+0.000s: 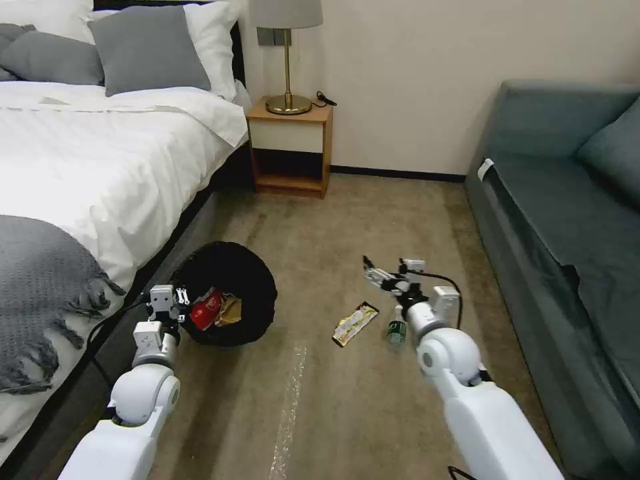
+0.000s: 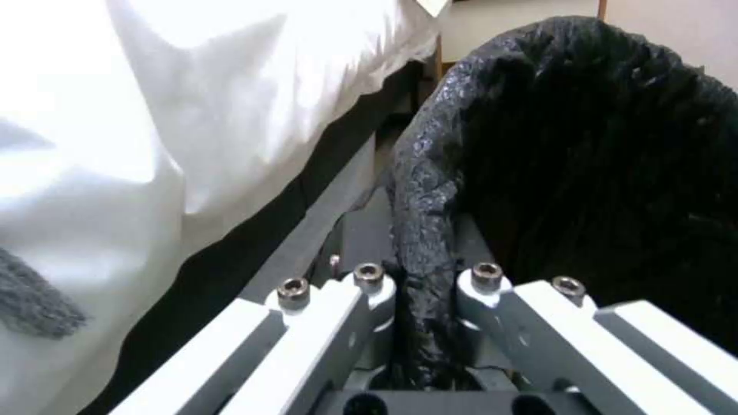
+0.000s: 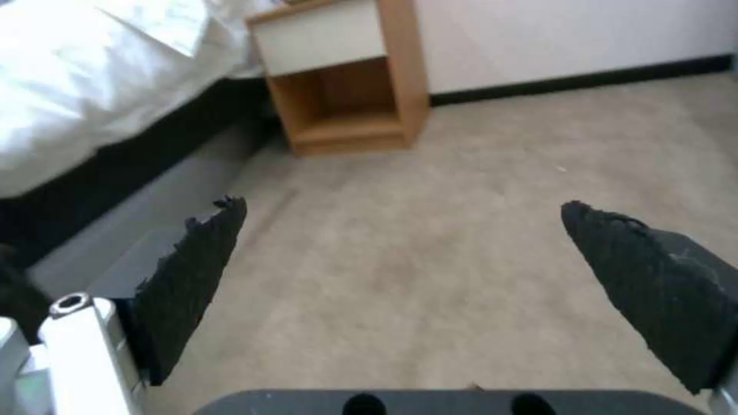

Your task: Pick up the trash bin, then pick up the garbage on the floor and place it into the trash bin.

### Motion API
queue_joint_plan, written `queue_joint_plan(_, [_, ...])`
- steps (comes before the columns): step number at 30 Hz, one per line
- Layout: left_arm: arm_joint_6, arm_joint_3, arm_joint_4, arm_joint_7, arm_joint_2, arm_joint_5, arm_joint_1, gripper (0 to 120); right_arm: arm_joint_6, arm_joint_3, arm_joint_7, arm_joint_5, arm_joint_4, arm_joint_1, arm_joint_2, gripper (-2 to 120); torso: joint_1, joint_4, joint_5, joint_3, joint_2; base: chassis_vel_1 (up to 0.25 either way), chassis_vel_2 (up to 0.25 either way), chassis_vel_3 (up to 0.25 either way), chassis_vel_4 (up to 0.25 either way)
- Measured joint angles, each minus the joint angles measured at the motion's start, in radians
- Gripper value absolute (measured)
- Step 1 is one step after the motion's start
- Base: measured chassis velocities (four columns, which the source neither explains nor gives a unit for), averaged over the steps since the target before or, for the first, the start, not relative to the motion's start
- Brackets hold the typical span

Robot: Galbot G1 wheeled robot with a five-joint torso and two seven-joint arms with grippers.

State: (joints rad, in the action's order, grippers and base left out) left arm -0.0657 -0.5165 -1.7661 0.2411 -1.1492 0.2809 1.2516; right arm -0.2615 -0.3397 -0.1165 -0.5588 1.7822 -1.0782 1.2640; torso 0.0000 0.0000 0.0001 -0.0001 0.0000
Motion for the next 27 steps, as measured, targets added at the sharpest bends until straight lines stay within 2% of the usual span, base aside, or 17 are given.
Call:
queue_joint_plan(12, [0.019, -0.008, 0.005, 0.0, -0.013, -0.011, 0.008, 4, -0.018, -0.123, 0.001, 0.031, -0.044, -0.126, 0.026, 100, 0.0, -0.0001, -0.0001, 0.0, 0.0, 0.0, 0.0, 0.0, 0.0])
queue_joint_plan(27, [0.012, 0.027, 0.003, 0.008, -0.025, -0.037, -0.007, 4, -0.021, -0.196, 0.006, 0.036, -0.129, -0.179, 0.047, 100, 0.0, -0.0001, -0.0001, 0.0, 0.0, 0.0, 0.0, 0.0, 0.0])
